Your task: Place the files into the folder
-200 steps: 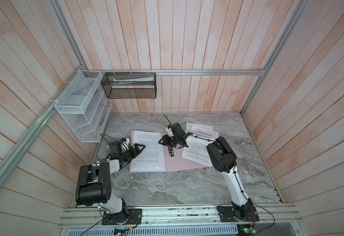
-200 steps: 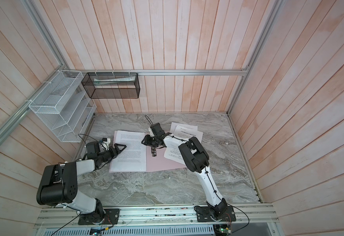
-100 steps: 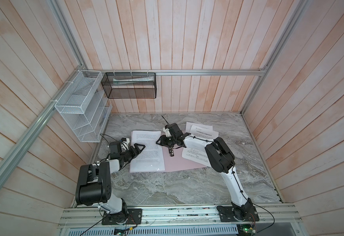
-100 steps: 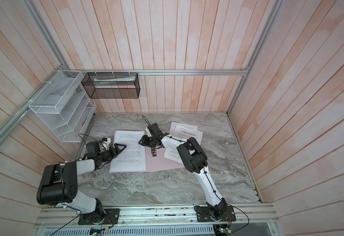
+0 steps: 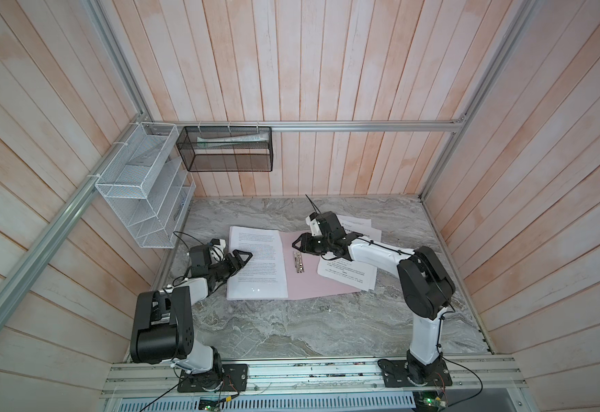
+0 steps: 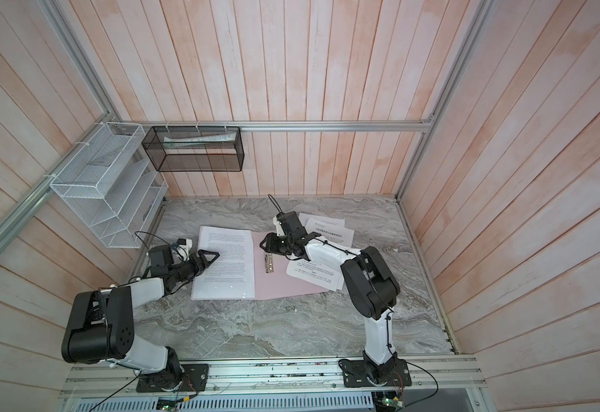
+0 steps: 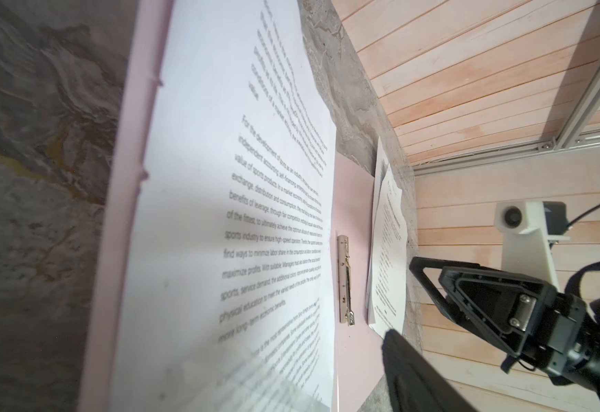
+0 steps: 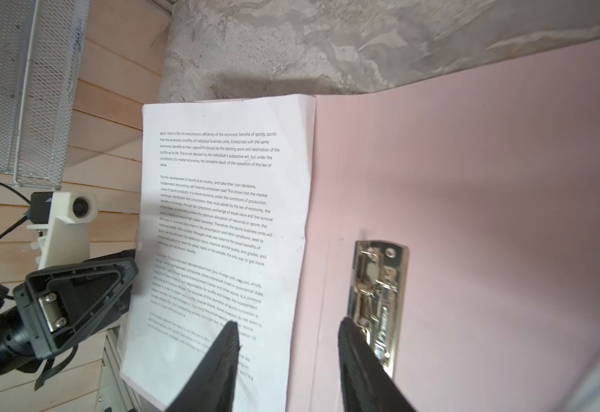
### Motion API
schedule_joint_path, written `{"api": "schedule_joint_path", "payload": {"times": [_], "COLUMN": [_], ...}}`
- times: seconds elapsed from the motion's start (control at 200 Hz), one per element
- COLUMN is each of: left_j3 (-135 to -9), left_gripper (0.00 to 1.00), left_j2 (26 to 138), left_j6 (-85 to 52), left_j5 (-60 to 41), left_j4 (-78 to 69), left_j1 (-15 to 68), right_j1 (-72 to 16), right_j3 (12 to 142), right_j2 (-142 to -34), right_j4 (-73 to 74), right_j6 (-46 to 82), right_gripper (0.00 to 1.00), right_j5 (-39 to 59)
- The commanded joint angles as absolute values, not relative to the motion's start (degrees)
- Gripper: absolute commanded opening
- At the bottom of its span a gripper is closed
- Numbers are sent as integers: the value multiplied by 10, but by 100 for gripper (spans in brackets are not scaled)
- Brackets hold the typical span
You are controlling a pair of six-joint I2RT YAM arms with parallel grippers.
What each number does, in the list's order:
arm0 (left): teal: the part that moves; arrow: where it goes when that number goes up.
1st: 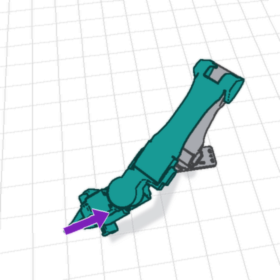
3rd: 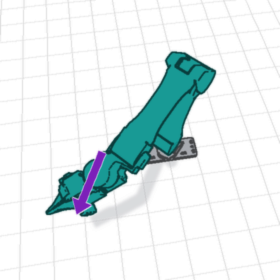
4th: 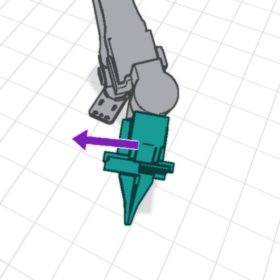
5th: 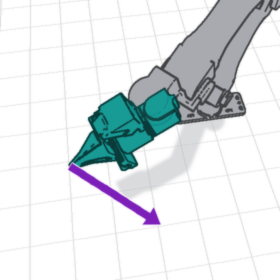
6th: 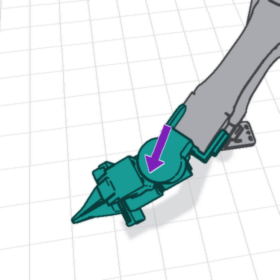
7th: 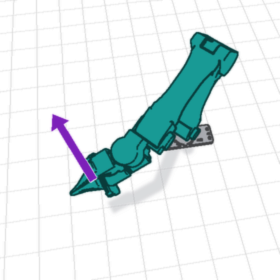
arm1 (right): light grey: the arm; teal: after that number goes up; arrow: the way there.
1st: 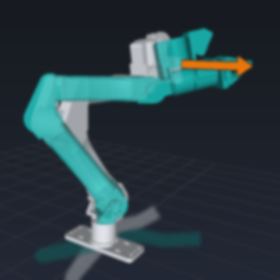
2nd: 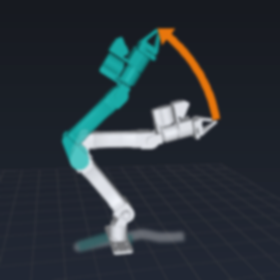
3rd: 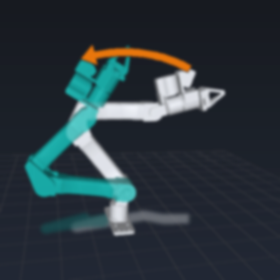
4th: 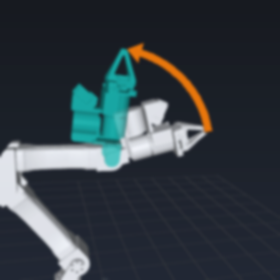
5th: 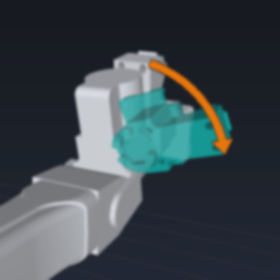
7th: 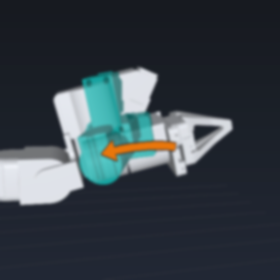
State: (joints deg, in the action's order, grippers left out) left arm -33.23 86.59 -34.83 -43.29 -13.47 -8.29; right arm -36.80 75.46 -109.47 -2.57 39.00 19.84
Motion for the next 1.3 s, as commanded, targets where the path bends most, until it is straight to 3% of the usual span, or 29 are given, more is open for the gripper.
{"api": "schedule_joint_path", "payload": {"times": [0.0, 0.21, 0.655, 0.915, 1.06, 1.13, 1.296], "left_j3": [-343, -336, -340, -341, -339, -339, -334], "left_gripper": [77, 56, 60, 57, 43, 28, 12], "left_j2": [841, 828, 762, 718, 693, 692, 701], "left_j6": [-329, -336, -331, -327, -321, -319, -314], "left_j5": [-423, -433, -424, -414, -406, -406, -403], "left_j4": [-110, -105, -33, 16, 37, 42, 37], "left_j1": [-81, -81, -81, -81, -81, -81, -80], "right_j1": [-359, -324, -316, -314, -314, -314, -316], "right_j3": [706, 634, 631, 612, 605, 603, 603], "right_j2": [-1070, -1038, -1046, -1048, -1052, -1054, -1059], "right_j4": [-44, -15, -10, 24, 39, 43, 49], "right_j6": [356, 362, 361, 376, 381, 382, 382], "right_gripper": [44, 43, 43, 41, 41, 41, 40], "right_j5": [168, 193, 199, 217, 225, 229, 236]}}
